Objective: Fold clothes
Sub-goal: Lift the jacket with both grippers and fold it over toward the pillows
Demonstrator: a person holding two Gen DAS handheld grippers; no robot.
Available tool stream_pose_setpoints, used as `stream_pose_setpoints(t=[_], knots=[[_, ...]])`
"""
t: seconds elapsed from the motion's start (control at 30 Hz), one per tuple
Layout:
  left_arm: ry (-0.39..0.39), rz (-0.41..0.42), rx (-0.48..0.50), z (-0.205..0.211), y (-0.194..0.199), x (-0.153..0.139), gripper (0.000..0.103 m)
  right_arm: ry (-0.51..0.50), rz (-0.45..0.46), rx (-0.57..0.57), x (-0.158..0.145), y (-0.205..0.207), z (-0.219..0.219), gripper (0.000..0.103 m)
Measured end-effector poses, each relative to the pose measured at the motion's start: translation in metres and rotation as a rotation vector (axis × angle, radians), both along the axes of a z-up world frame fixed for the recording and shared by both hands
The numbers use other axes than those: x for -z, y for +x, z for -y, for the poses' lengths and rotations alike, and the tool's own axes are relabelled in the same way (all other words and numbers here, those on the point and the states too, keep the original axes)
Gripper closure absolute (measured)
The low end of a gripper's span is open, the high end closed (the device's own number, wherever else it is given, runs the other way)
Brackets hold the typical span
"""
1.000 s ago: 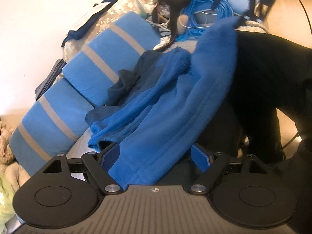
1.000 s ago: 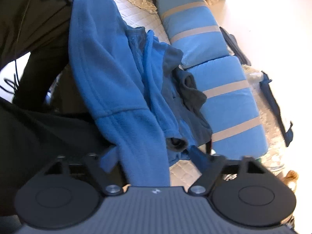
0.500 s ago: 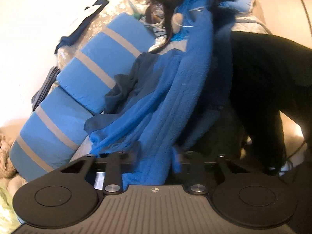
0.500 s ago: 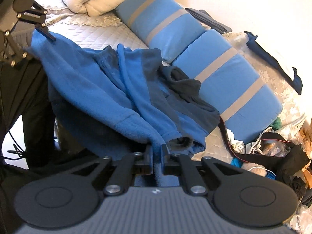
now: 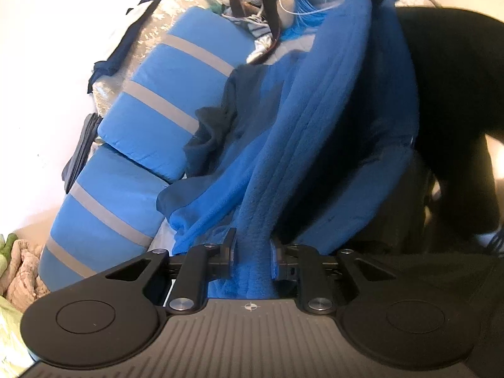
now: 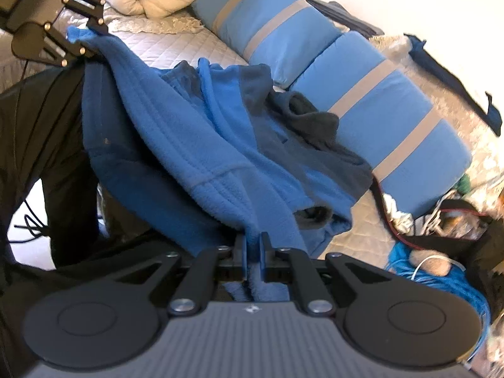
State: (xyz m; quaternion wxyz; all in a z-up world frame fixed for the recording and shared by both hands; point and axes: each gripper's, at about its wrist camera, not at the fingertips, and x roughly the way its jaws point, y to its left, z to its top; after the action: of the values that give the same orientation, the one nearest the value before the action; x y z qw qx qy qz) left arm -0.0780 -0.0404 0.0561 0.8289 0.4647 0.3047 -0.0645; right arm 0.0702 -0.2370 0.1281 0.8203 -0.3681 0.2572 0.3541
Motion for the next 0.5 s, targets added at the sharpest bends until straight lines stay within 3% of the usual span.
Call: stream_pose_setpoints(t=[0.17,0.33,0.4,0.5], knots=[[0.026,-0.004,0.027,-0.011,-0.002,-0.003,0.074,0.020,-0.052,0.011,0.004,0.006,0.001,0.092],[-0.075,0.000,0.040,-0.028,-0.009,-0.022,0.065,0.054,-0.114,0.030,0.003,0.014,0.005,0.089],[-0.096,0.003,0.036,-0.034,-0.011,-0.024,0.064,0.070,-0.139,0.041,0.001,0.018,0.007,0.089],[-0.066,0.056,0.022,-0.031,-0.020,-0.022,0.067,0.094,-0.178,0.056,-0.001,0.023,0.010,0.087]])
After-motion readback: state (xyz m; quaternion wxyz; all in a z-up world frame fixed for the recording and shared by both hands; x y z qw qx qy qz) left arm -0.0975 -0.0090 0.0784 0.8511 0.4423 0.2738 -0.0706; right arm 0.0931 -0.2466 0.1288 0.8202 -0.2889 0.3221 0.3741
